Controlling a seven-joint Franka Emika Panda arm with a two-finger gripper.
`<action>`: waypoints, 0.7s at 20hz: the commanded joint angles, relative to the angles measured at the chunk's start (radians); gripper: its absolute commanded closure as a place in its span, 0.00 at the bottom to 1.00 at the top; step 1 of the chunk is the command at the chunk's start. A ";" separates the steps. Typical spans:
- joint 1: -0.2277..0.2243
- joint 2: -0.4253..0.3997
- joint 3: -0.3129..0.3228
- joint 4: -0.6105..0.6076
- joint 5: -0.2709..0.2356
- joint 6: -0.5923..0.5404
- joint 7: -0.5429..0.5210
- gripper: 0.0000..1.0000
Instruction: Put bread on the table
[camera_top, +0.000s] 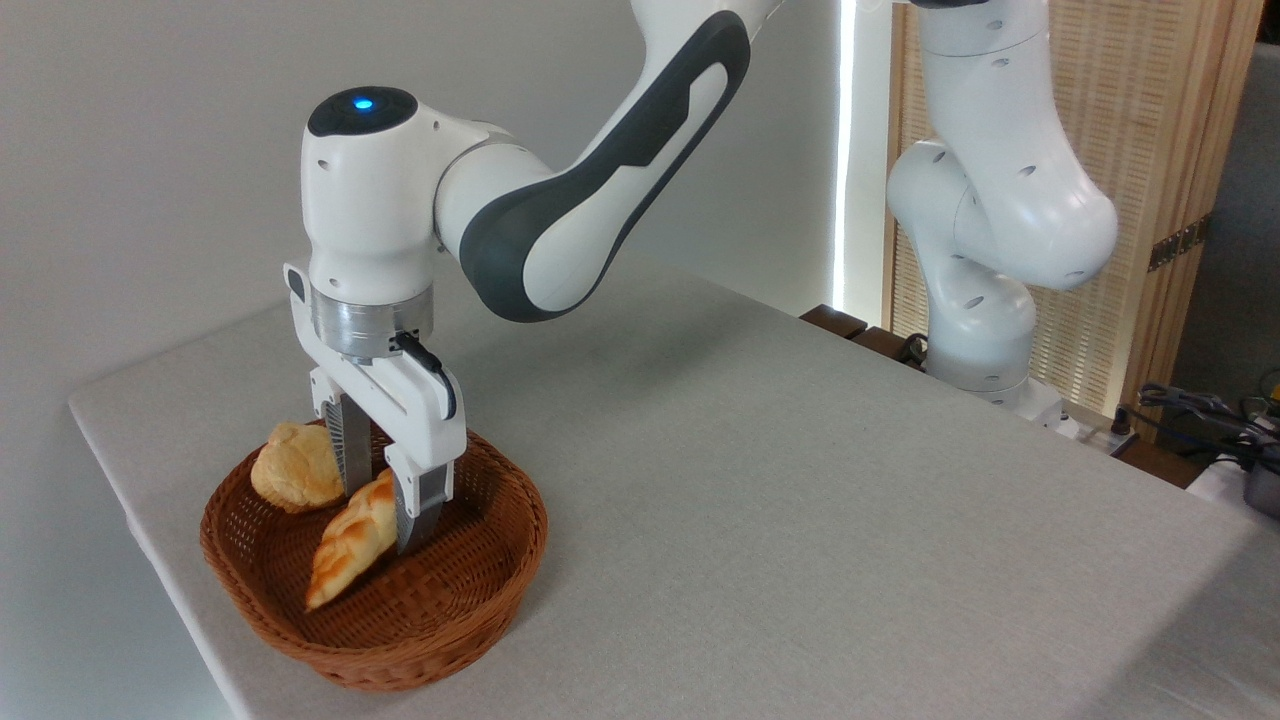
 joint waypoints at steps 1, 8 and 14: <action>0.002 0.013 0.001 0.017 -0.021 0.017 0.002 0.68; 0.003 0.010 0.002 0.017 -0.021 0.017 0.002 0.71; 0.005 -0.006 0.007 0.018 -0.021 0.014 -0.001 0.73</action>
